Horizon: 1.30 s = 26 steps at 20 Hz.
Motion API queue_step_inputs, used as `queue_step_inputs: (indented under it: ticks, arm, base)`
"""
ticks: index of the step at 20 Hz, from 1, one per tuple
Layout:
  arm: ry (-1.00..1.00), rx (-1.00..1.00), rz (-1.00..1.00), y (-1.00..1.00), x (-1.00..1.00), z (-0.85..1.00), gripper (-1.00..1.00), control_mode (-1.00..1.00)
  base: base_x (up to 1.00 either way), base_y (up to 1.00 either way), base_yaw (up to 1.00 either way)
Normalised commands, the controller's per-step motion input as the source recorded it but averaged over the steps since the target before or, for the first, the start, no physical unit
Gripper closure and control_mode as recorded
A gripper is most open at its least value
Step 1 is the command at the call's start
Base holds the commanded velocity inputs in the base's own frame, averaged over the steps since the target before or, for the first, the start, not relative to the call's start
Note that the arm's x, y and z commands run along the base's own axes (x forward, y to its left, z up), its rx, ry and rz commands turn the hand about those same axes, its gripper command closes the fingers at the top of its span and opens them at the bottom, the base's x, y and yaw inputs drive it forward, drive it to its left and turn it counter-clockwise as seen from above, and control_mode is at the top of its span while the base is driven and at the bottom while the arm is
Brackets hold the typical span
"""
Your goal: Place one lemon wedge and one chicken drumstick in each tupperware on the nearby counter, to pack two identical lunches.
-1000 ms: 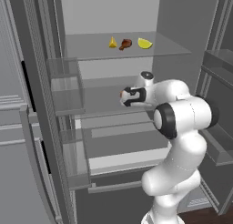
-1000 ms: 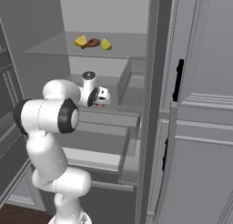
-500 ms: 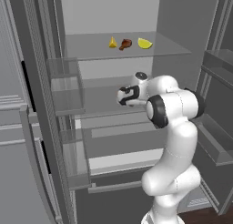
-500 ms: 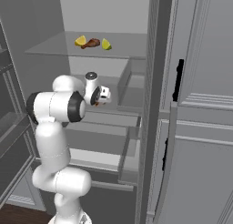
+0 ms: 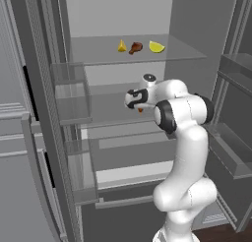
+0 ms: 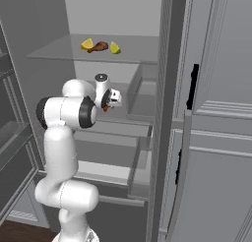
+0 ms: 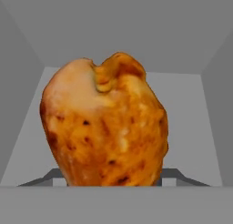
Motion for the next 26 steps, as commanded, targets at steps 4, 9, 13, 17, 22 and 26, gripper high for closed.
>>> queue_step_inputs:
  ticks: [4,9,13,17,22,26]
  arm:
    - [0.00,0.00,0.00,0.01,-0.34,-0.09,1.00,-1.00]
    - [-0.10,0.00,0.02,0.00,-1.00,0.18,1.00,-1.00]
    - [-0.19,0.00,0.01,0.00,-1.00,0.22,1.00,-1.00]
    - [-0.13,0.00,0.01,0.00,-1.00,0.30,1.00,-1.00]
    - [-0.10,0.00,0.00,0.00,-1.00,0.88,1.00,-1.00]
    - [-0.02,0.00,0.00,0.00,-1.00,0.94,1.00,-1.00]
  base:
    - [0.00,0.00,0.00]
    - [0.00,0.00,0.00]
    - [0.00,0.00,0.00]
    - [0.00,0.00,0.00]
    - [0.00,0.00,0.00]
    - [0.00,0.00,0.00]
